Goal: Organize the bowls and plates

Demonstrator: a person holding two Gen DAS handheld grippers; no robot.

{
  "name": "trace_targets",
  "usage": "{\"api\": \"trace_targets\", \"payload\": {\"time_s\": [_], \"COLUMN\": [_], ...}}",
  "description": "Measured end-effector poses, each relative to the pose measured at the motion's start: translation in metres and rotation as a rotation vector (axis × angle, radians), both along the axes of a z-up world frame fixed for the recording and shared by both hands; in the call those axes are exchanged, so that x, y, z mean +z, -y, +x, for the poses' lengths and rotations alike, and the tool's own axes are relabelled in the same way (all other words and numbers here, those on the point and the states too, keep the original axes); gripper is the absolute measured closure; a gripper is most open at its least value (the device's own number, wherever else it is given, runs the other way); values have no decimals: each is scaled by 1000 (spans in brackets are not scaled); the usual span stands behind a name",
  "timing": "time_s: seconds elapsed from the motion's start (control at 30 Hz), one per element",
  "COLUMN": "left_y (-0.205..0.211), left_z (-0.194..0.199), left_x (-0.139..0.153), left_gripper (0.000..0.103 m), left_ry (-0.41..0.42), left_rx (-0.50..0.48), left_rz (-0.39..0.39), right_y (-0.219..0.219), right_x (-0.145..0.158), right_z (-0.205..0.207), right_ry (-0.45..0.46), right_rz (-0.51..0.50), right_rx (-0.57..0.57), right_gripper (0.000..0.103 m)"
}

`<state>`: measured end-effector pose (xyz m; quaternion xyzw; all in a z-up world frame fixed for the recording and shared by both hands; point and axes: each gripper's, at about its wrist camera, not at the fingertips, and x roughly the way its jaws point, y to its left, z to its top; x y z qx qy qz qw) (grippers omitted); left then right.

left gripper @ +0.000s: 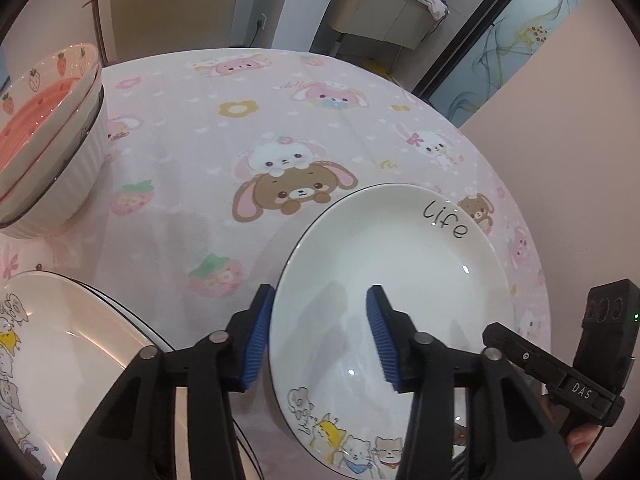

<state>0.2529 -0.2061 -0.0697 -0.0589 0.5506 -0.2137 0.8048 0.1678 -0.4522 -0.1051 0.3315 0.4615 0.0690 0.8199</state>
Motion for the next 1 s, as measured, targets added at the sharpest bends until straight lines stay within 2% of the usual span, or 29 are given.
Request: {"api": "trace_targets", "payload": {"time_s": [0.17,0.23,0.3,0.33,0.47,0.7,1.0], "left_y": [-6,-11,-12,-11,-6,-5,-2], "left_z": [4,6,5,4,0,-4,-15], "left_x": [-3,-5,-4,-4,-2,0,17], "left_gripper": [78,86,89,90,90,92,92], "left_ry": [9,12,15,20,51,33,63], "left_rx": [17,30,22,17,10,7,2], "left_rz": [17,31,24,32,75,76,86], "right_y": [2,5,7,8,7,6,6], "right_x": [0,-2,-3,-4,-1,1,26], "right_z": [-2,-3,-3,-3,-3,-1,-5], "right_ry": [1,-6,-15,-20,-15,-22,23], "right_rz": [-7,-9,-21,-38,-81,-114,-160], "right_rx": [-8,-26,-42,-54,-50,-65,-102], "right_gripper": [64,74,87,89,90,89,87]}}
